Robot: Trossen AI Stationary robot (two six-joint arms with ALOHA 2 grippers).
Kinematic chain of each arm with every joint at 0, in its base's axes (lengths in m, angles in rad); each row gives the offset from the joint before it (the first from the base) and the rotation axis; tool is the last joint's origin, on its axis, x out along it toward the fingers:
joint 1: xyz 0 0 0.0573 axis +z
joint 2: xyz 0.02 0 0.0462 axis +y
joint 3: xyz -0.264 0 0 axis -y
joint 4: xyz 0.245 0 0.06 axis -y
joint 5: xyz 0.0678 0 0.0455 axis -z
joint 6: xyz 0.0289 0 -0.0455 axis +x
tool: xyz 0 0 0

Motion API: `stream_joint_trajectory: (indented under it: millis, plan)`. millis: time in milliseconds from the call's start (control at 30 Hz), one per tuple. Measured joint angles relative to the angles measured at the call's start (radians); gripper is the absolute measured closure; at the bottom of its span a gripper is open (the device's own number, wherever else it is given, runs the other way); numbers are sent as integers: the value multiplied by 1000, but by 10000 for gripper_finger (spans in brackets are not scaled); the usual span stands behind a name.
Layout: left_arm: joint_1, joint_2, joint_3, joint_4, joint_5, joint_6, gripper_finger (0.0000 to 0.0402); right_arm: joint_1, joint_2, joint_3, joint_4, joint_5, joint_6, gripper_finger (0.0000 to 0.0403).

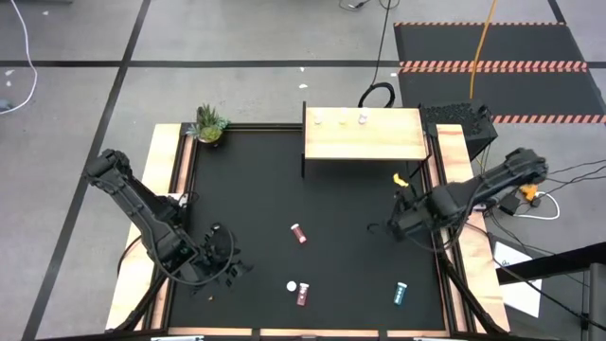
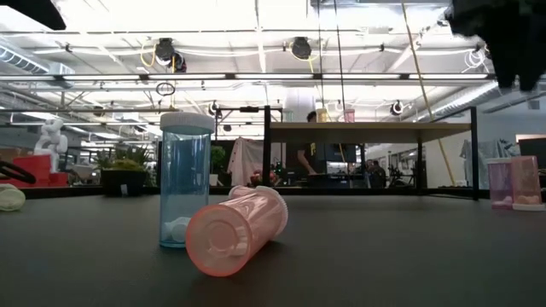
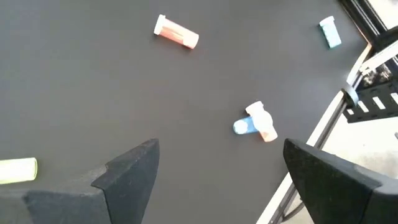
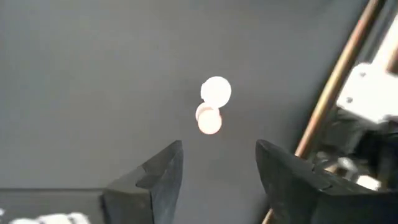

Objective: Pick and place medicine bottles onto shelf by color
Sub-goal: Put the top orange pill bottle on the shelf

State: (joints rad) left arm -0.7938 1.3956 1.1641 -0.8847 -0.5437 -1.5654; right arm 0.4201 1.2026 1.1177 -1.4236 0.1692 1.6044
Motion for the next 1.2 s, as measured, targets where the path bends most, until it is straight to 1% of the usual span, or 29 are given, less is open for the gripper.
stream_joint_trajectory:
  millis: [100, 200, 267, 333, 433, 700, 867, 1000, 1200]
  plan:
    - [0, 0, 0, 0, -1, 9, 62, -31, -86, -151, 143, -42, -3, 183]
    - [0, 0, 0, 0, -4, 23, 62, -53, -135, -286, 237, -74, 13, 164]
    - [0, 0, 0, 0, -4, 37, 62, -66, -151, -355, 314, -111, 9, 160]
    - [0, 0, 0, -1, -6, 47, 62, -67, -153, -397, 380, -119, 7, 160]
    - [8, 0, 0, -3, -6, 61, 62, -69, -148, -417, 416, -115, -13, 167]
    - [45, 0, 0, -2, -5, 103, 62, -107, -137, -421, 386, -83, -66, 192]
    - [67, 0, 0, -1, 7, 122, 62, -143, -137, -421, 388, -92, -121, 214]
    - [78, 0, 0, 0, 28, 136, 62, -163, -137, -421, 389, -94, -144, 229]
    - [80, 0, 0, -1, 29, 141, 62, -179, -137, -431, 409, -122, -163, 249]
